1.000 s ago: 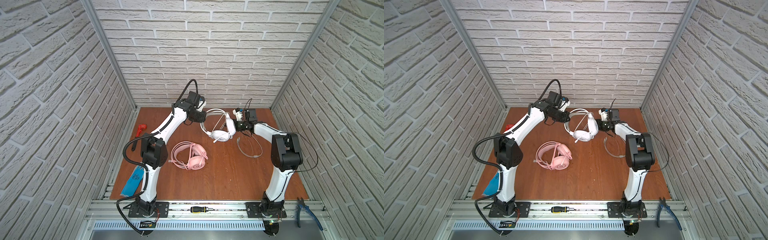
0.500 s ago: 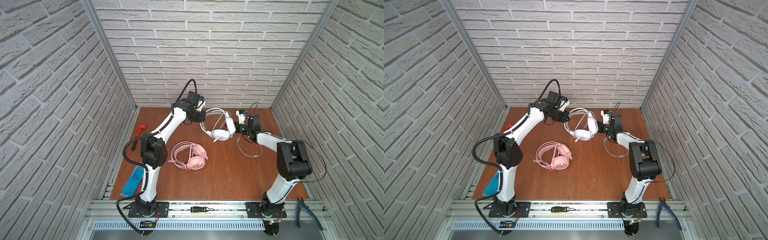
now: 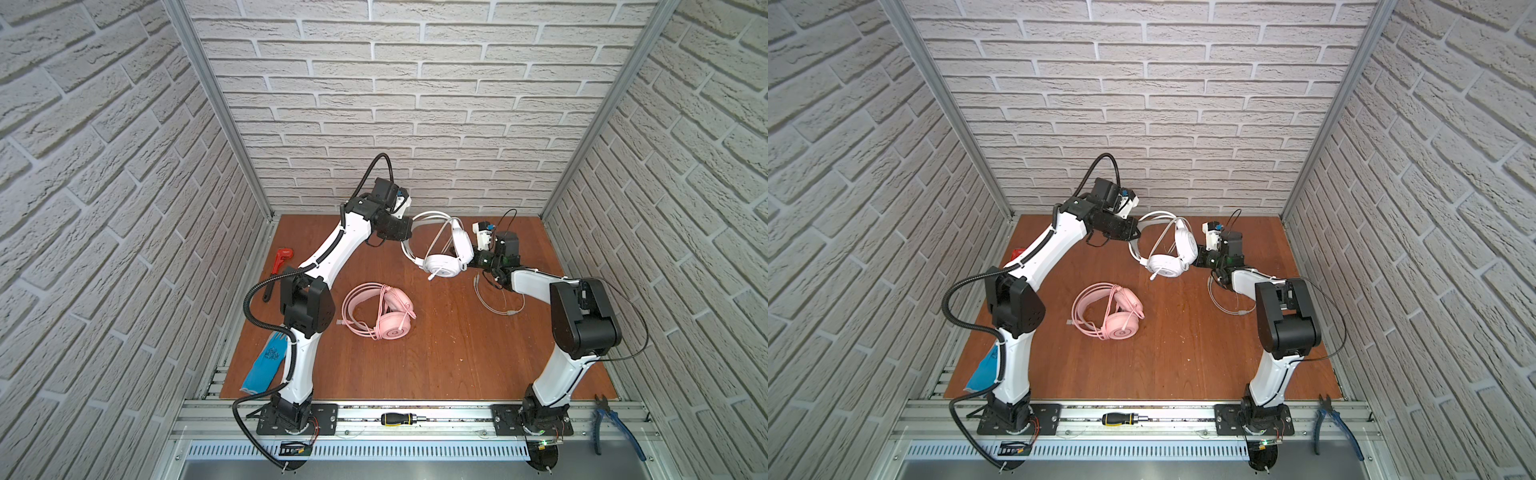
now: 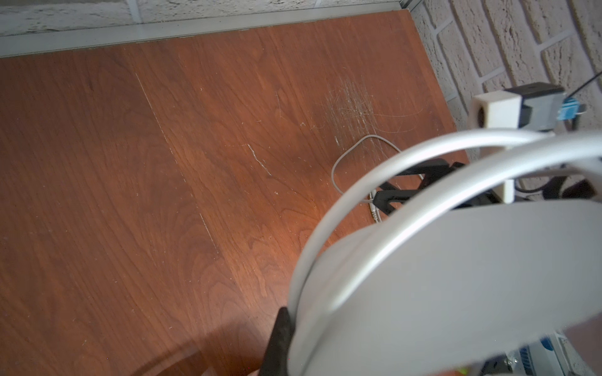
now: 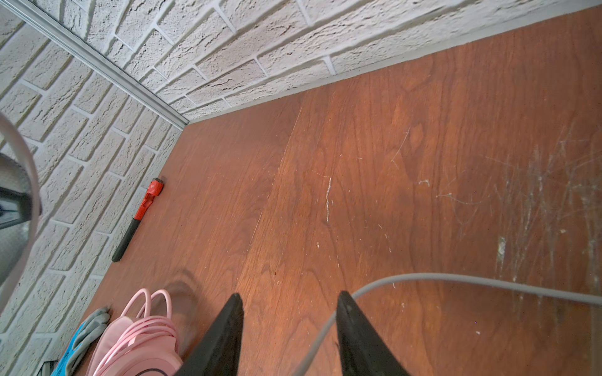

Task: Wrap the headphones

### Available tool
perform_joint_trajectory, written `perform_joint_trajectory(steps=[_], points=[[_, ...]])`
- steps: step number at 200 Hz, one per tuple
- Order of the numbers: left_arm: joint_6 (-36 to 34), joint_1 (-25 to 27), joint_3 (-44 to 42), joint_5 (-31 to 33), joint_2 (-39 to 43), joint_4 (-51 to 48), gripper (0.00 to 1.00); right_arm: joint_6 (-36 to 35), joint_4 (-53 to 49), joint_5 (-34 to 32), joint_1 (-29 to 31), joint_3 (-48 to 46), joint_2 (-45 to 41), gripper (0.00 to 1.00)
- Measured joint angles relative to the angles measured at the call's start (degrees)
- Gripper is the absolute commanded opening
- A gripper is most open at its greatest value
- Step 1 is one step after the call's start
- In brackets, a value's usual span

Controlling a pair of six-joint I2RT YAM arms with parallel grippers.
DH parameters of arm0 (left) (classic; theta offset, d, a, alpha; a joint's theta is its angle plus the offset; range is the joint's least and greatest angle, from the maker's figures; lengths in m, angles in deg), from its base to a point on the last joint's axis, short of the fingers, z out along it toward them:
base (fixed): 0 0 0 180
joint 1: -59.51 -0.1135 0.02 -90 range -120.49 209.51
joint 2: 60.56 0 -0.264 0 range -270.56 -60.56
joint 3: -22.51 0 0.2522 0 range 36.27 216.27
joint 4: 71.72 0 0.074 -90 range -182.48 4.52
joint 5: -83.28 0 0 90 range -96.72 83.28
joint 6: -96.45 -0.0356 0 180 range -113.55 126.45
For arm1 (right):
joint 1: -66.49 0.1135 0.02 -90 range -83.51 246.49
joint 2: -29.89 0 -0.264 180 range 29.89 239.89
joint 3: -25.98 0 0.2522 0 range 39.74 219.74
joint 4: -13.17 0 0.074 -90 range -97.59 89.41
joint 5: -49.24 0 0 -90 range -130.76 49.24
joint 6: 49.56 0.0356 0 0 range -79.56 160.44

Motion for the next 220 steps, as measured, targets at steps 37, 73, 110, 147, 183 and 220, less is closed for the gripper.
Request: perform_joint_trajectory(steps=[37,73,110,147,183,220], points=[[0.0,0.02,1.03,-0.9,0.0,-0.35,0.0,1.25,3.93,0.07,0.04,-0.04,0.09,0.41],[0.02,0.02,1.14,-1.03,0.0,-0.5,0.0,1.62,5.29,0.79,0.07,1.22,1.46,0.26],[0.5,0.02,1.16,-2.03,0.0,-0.59,0.0,1.81,5.22,1.27,0.09,2.97,4.17,0.2],[1.53,0.07,1.64,-4.04,0.0,-0.79,0.0,1.99,4.76,1.33,0.11,2.97,4.61,0.33],[1.92,0.37,2.89,-5.33,0.0,-0.9,0.0,2.49,4.5,1.11,0.11,3.48,6.08,0.4],[2.16,0.52,2.89,-6.38,0.0,-1.16,0.0,1.77,1.95,-0.04,0.13,6.14,7.48,0.43]])
